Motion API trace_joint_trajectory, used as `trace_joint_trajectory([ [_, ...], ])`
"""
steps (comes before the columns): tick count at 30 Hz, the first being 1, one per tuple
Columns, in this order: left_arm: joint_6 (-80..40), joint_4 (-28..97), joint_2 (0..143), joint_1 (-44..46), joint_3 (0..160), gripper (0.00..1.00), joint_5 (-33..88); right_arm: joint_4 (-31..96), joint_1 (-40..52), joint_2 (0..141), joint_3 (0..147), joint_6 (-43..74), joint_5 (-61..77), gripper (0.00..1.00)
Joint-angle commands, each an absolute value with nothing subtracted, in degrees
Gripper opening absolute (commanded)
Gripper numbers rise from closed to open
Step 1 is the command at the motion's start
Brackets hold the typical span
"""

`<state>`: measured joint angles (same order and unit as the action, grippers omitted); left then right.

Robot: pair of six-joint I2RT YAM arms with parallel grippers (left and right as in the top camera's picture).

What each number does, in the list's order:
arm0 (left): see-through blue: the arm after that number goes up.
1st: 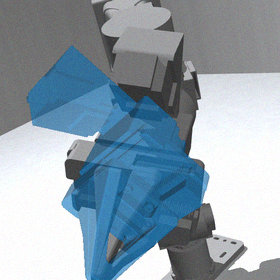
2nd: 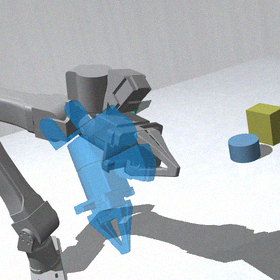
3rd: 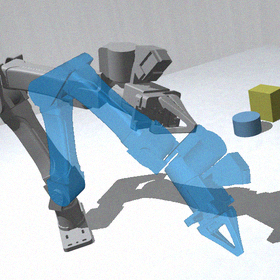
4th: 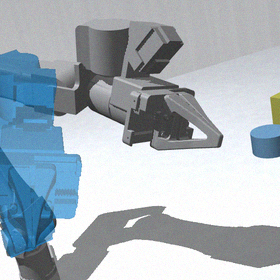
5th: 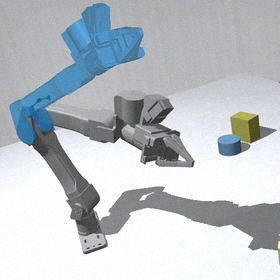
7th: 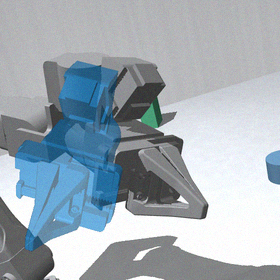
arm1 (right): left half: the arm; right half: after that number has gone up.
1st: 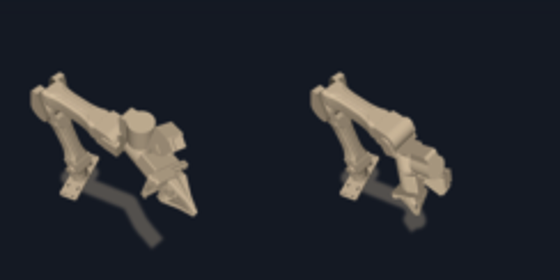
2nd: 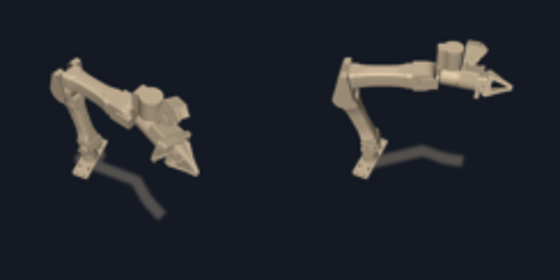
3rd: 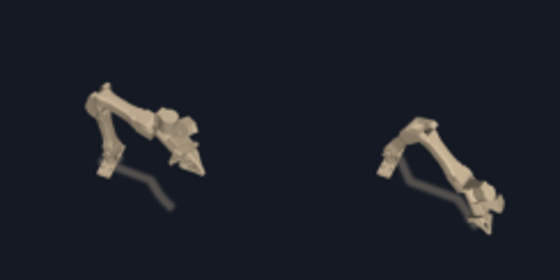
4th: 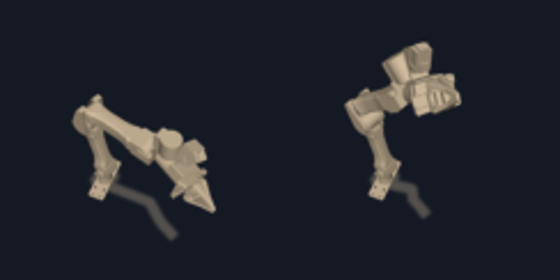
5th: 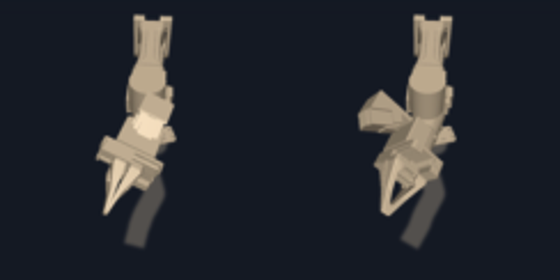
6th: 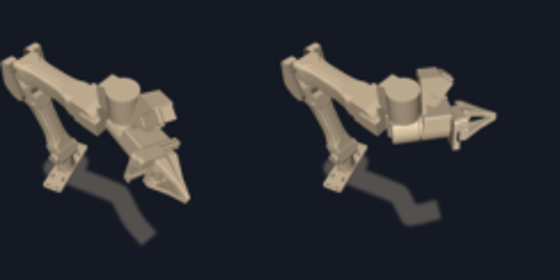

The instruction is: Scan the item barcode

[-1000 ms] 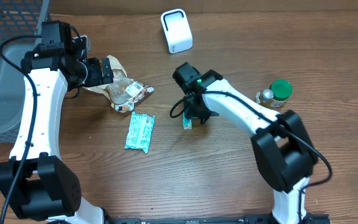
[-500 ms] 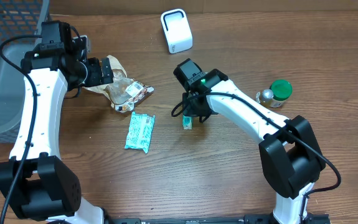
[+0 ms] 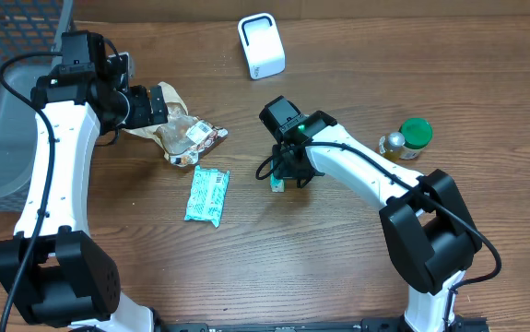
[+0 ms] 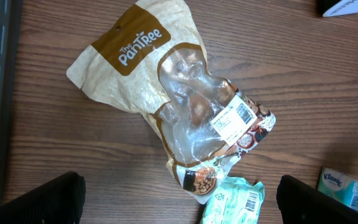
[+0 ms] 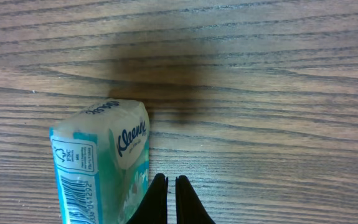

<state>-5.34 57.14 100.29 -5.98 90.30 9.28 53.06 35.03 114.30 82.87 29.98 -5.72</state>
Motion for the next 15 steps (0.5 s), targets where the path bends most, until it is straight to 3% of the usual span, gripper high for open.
trace_joint_trajectory([
  [1,-3.62,56.95,100.07,-5.56,90.41,1.00,9.91,52.34,35.29,112.46,82.63,30.13,-5.45,0.04],
  [15,-3.64,56.95,100.07,-5.56,90.41,0.99,9.93,48.10,35.31,112.07,82.61,29.93,3.33,0.04],
])
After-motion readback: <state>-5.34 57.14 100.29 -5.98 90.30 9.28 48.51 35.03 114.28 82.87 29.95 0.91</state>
